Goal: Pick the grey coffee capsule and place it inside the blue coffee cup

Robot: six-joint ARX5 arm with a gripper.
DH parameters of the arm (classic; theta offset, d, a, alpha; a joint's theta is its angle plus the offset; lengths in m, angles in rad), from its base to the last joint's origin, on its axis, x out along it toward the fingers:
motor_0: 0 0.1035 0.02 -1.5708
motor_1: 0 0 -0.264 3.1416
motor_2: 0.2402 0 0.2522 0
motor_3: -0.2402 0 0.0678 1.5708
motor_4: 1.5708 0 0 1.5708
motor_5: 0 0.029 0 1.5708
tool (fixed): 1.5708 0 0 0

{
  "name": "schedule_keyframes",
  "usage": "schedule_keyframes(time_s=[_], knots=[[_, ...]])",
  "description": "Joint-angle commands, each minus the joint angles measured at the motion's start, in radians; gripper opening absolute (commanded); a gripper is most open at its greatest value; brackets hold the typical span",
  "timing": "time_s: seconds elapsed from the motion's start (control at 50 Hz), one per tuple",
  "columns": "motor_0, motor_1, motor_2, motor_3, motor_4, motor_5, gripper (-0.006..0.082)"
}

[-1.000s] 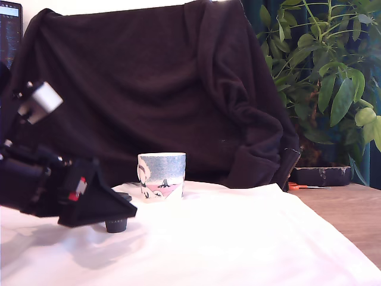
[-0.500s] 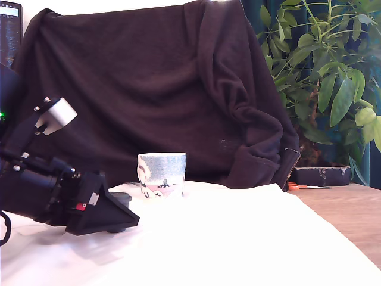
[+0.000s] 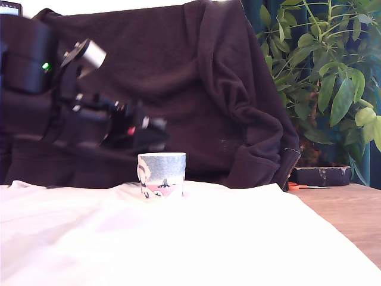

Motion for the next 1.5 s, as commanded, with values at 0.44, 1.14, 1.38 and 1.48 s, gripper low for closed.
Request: schedule_keyframes(time_s=[0.44,1.14,1.38,1.48], knots=[[0.101,0.005,0.320,-0.441,-0.005,0.015,0.0078],[0.094,0.005,0.352,-0.625,0.029,0.072,0.0616],[0.107,-0.034,0.359,-0.631,0.021,0.079,0.0584],[0.125,-0.085,0.359,-0.649,0.020,0.079,0.0395]])
